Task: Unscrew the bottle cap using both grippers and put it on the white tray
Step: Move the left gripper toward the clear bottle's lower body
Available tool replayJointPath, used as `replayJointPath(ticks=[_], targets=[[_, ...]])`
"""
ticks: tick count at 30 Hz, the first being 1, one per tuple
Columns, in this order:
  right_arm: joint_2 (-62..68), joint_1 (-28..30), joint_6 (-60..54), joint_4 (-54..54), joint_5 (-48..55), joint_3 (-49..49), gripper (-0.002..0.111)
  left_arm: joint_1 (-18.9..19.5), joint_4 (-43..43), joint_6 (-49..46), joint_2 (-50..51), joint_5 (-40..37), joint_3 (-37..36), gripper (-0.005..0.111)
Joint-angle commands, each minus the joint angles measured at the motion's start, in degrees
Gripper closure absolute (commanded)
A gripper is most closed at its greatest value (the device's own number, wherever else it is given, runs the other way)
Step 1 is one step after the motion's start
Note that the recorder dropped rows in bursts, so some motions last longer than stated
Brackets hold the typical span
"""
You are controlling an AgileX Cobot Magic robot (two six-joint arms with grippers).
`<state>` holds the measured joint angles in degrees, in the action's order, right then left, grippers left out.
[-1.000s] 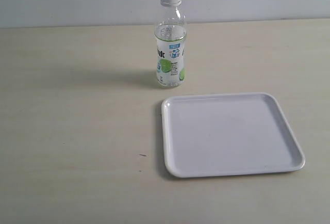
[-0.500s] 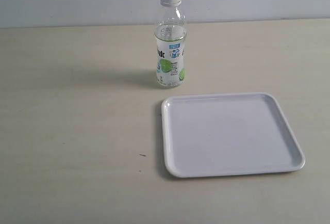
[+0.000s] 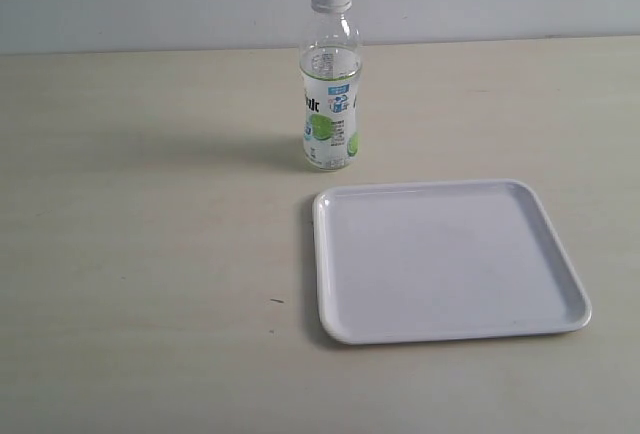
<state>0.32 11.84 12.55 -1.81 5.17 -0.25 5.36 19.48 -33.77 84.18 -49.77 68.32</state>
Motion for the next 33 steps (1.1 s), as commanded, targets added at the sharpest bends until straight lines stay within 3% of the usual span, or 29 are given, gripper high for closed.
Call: replayJointPath(ticks=[1,6,9,12,15,17,19,21,24,30,33], targets=[[-0.32,0.18,-0.01,-0.07,-0.2,0.25,0.108,0.32,-20.52,30.02,-0.1,18.56,-4.36,0.107],[-0.32,0.18,-0.01,-0.07,-0.2,0.25,0.108,-1.02,-17.85,34.38,-2.93,49.77,-17.3,0.107],[-0.32,0.18,-0.01,-0.07,-0.2,0.25,0.108,-3.87,-22.43,33.77,-2.47,63.6,-24.21,0.107],[-0.32,0.18,-0.01,-0.07,-0.2,0.25,0.108,-7.07,-35.82,39.7,0.34,70.9,-26.93,0.107],[-0.32,0.18,-0.01,-0.07,-0.2,0.25,0.108,-8.52,-53.13,54.42,4.41,77.7,-27.19,0.107],[-0.32,0.18,-0.01,-0.07,-0.2,0.25,0.108,-8.62,-65.82,63.32,8.03,87.04,-27.19,0.107],[-0.32,0.18,-0.01,-0.07,-0.2,0.25,0.108,-8.51,-71.83,66.14,12.25,97.09,-26.85,0.107],[-0.32,0.18,-0.01,-0.07,-0.2,0.25,0.108,-8.51,-72.56,65.02,16.39,104.47,-26.85,0.107],[-0.32,0.18,-0.01,-0.07,-0.2,0.25,0.108,-8.51,-77.51,59.03,21.7,108.77,-25.42,0.107],[-0.32,0.18,-0.01,-0.07,-0.2,0.25,0.108,-8.51,-101.78,59.6,30.6,110.88,-18.48,0.107],[-0.32,0.18,-0.01,-0.07,-0.2,0.25,0.108,-8.51,-98.57,59.97,34.24,110.3,-16.56,0.107]])
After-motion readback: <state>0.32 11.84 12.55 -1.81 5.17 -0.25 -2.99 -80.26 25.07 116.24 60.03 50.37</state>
